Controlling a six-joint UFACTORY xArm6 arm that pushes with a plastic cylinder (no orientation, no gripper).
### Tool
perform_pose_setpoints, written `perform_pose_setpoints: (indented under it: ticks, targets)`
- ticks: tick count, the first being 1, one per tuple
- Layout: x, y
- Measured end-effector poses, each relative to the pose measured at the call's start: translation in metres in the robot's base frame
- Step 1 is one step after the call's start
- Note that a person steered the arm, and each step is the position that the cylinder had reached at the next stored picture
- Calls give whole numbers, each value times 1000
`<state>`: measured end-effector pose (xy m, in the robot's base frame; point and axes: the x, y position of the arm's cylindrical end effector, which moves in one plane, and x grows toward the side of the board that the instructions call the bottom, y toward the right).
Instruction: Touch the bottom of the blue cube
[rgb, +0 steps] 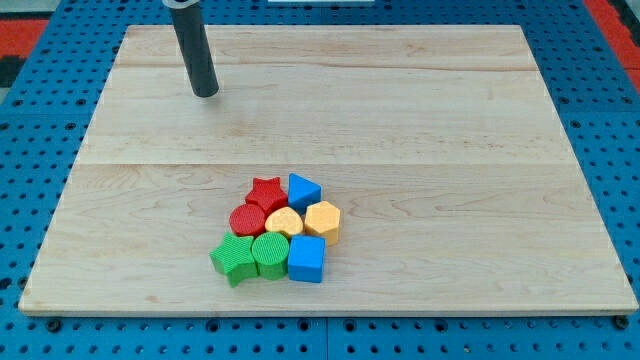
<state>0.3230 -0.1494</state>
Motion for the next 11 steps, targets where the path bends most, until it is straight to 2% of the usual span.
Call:
perform_pose_setpoints:
  ticks: [4, 5, 6, 7, 8, 9, 10, 11]
  targets:
    - [-3, 28]
    - [44, 25]
    - [98, 84]
    - [90, 179]
    - [144, 232]
    - [225, 293]
    - [294, 279]
    - [296, 221]
